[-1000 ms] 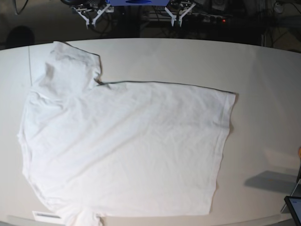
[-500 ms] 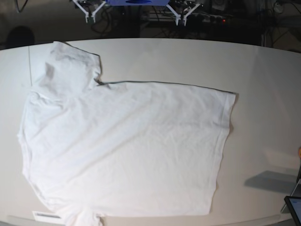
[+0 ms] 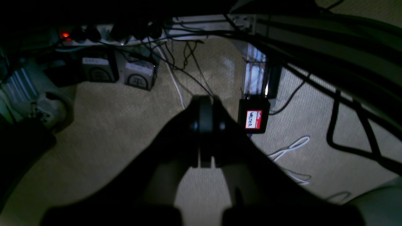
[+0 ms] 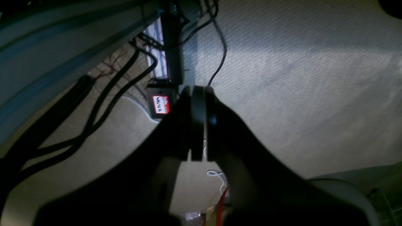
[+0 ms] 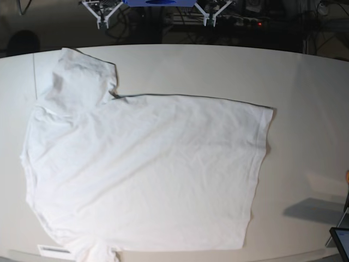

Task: Fold the T-shirt properly
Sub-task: 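Move both grippers to the two corners of the white T-shirt's edge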

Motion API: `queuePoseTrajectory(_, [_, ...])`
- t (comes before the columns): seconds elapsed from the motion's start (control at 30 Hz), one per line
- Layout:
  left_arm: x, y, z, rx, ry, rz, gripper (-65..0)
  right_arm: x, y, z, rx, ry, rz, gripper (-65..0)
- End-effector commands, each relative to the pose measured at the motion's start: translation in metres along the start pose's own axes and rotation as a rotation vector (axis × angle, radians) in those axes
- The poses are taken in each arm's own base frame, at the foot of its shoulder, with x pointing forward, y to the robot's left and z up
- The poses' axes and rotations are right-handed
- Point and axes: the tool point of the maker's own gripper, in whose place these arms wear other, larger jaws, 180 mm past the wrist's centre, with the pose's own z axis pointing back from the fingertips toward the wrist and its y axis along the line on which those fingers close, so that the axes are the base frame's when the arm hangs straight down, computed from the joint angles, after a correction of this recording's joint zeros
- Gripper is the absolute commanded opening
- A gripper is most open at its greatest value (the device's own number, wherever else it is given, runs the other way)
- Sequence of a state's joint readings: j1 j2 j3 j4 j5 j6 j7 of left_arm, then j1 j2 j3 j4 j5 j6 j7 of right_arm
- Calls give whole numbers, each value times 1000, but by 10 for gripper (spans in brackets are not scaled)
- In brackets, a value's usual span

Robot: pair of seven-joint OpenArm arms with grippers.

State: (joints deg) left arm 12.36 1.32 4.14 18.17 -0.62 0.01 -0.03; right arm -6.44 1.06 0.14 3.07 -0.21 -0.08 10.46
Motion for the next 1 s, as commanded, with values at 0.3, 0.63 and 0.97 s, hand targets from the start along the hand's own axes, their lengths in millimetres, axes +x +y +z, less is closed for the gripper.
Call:
queuePoseTrajectory(0.3, [-4,52,28,84,-159,-44,-647,-20,-37,24,-63,-87,29,-650])
queuePoseTrajectory(0.63, [3,75,73,107,-393,-116,-650,7,-87,100,-231,-344,-146,-650])
queuePoseTrajectory(0.97, [-2,70,93,91,-506,-133,-650,31,-102,168,-285,-502,-85,-650])
